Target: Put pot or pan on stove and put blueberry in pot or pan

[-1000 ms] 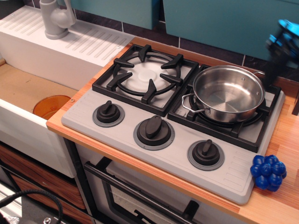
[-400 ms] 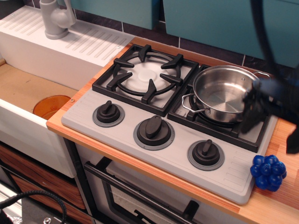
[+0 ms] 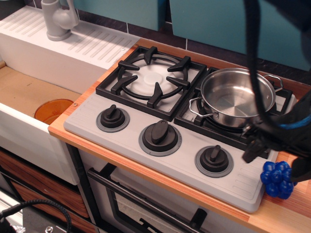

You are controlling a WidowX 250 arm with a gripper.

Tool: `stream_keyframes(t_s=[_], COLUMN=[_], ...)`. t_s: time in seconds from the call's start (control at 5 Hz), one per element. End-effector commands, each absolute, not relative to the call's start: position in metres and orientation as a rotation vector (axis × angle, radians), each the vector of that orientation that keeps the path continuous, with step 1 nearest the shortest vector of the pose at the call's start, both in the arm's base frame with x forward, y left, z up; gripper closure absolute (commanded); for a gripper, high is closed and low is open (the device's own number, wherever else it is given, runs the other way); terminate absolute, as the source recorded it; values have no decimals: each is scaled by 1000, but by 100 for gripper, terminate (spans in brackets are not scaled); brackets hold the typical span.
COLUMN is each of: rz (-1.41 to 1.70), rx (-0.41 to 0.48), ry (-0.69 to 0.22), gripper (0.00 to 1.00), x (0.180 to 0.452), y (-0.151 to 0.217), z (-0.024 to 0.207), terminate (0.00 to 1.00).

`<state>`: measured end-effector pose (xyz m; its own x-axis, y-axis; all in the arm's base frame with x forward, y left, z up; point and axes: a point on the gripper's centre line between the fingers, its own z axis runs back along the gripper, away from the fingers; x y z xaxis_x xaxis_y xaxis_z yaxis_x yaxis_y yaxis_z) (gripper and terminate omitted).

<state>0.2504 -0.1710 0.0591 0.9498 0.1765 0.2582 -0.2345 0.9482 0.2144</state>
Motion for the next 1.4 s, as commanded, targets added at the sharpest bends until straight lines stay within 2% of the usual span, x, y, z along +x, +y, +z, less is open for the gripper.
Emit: stream_keyframes(t_s=[0.0,0.6,1.2], rz=[246,255,267], rx=[223,222,212], ry=[-304,-353,-377], gripper=[0,0,0], x=[264,272,277], y=[-189,-201,-197], z=[62,43,34], terminate=[0,0,0])
